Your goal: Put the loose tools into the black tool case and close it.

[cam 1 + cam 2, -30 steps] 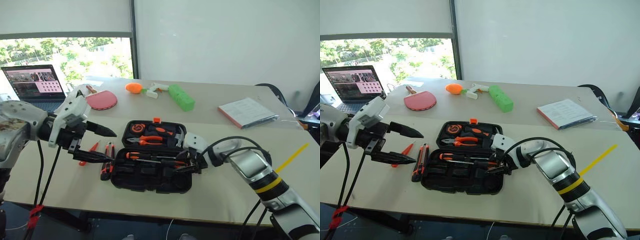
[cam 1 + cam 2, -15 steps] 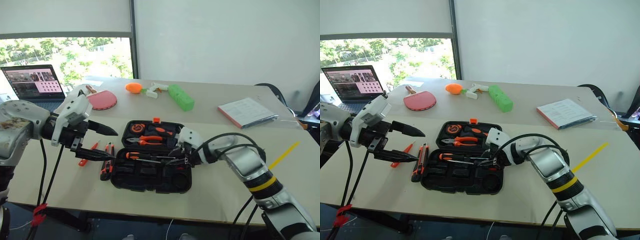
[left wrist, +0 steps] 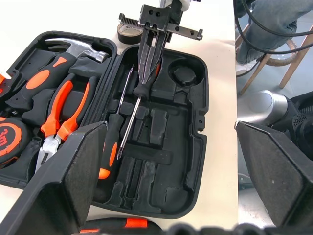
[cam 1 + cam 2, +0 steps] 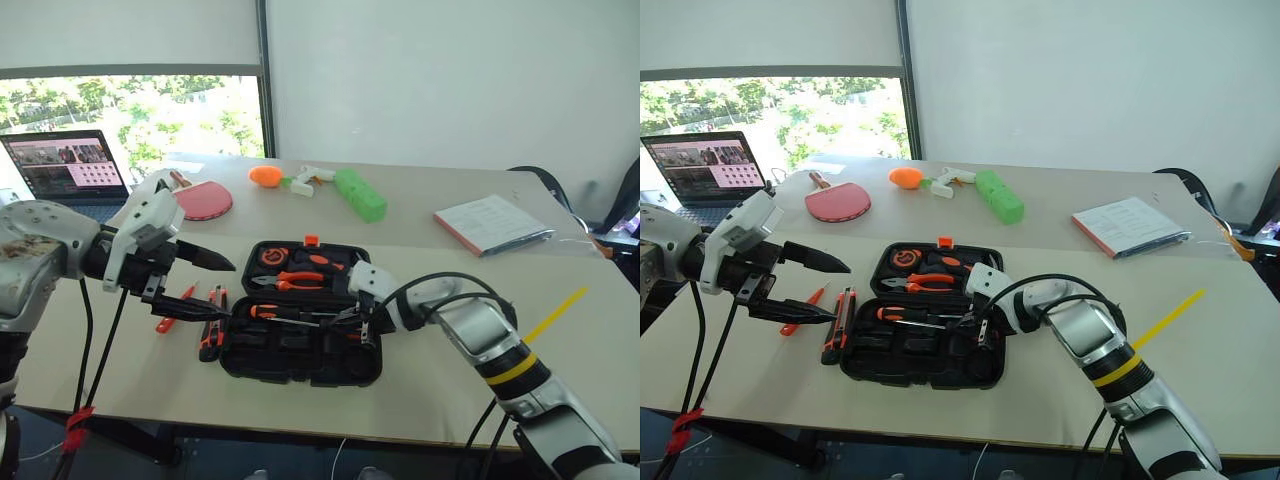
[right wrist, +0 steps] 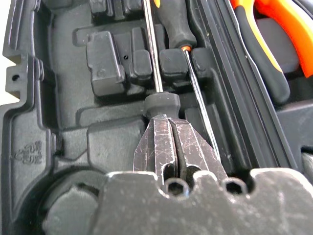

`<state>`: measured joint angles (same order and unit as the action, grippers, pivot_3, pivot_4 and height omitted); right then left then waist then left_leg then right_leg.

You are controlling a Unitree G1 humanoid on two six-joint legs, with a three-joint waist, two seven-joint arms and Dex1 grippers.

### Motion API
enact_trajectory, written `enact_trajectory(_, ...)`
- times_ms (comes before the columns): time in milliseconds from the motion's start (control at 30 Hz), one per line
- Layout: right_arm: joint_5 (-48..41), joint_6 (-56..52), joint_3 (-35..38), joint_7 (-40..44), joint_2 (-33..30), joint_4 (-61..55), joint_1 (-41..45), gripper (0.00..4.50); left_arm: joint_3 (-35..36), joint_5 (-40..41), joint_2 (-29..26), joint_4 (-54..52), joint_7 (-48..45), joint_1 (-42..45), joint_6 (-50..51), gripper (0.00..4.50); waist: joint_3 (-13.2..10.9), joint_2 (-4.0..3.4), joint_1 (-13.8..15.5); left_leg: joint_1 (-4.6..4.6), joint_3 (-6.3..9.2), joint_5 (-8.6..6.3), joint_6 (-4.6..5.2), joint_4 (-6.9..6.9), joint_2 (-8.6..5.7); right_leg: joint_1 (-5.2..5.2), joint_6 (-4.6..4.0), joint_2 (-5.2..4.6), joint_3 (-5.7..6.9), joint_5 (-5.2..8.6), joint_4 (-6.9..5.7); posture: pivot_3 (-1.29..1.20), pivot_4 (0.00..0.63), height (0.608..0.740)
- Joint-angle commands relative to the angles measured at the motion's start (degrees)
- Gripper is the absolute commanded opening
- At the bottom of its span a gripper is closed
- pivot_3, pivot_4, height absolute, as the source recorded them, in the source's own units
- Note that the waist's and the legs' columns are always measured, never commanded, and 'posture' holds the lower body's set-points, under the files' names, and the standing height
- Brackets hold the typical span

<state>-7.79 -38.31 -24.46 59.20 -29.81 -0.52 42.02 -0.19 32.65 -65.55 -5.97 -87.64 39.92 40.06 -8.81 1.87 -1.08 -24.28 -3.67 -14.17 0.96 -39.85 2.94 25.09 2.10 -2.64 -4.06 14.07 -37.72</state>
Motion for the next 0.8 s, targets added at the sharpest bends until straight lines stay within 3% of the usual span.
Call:
enact_trajectory(33, 2.4, 1.3, -2.3, -0.7, 0.9, 1.3, -0.7, 0.03, 0.7, -0.1, -0.4, -0.8, 0.3, 1.5, -0.2, 4.50, 0.0, 0.00, -0.1, 0.01, 0.00, 0.00, -0.01, 0.00, 0.00, 0.00, -0.01, 0.01, -0.01, 0.00, -0.02, 0.00, 0.150, 0.740)
enact_trajectory(367, 4.8, 2.4, -3.7, -1.1, 1.6, 1.1, -2.6, 0.03, -0.5, -1.3, 1.2, 0.3, 0.5, 2.3, -1.1, 4.50, 0.0, 0.03, -0.1, 0.26, 0.01, 0.03, -0.06, 0.00, 0.01, -0.13, -0.12, 0.04, -0.03, 0.07, -0.25, 0.00, 0.150, 0.740)
enact_trajectory(500, -2.0, 1.8, 5.0, -1.2, 3.3, -5.0, -3.0, 0.03, 0.1, -1.1, 1.6, -0.3, 1.4, 0.7, -0.8, 4.50, 0.0, 0.04, -0.1, 0.29, 0.01, 0.04, -0.06, 0.01, 0.02, -0.15, -0.15, 0.06, -0.03, 0.08, -0.27, 0.00, 0.150, 0.740)
enact_trajectory(700, -18.9, -10.6, 21.7, 1.2, -3.3, -23.2, -5.7, 0.03, 7.2, -1.8, 1.4, -1.5, 11.0, -9.7, 1.1, 4.50, -0.1, -0.01, 0.2, 0.01, 0.08, 0.04, -0.07, 0.03, 0.05, 0.12, -0.15, 0.03, -0.02, 0.08, -0.29, 0.00, 0.150, 0.740)
enact_trajectory(733, -21.7, -12.0, 23.9, 2.5, -5.5, -25.4, -6.7, 0.58, 9.4, -1.9, 1.1, -1.9, 13.1, -12.5, 2.3, 4.50, -0.1, 0.03, 0.3, 0.03, 0.11, 0.04, -0.07, 0.02, 0.06, 0.05, -0.15, 0.04, 0.06, 0.08, -0.26, 0.00, 0.150, 0.740)
enact_trajectory(800, -25.6, -12.9, 26.9, 4.9, -9.5, -28.5, -8.7, 1.04, 14.1, -2.0, 0.2, -2.9, 15.7, -18.4, 4.3, 4.50, -0.1, 0.08, 0.3, 0.05, 0.11, 0.03, -0.06, 0.08, 0.09, 0.02, -0.15, 0.01, 0.07, 0.09, -0.19, 0.00, 0.150, 0.740)
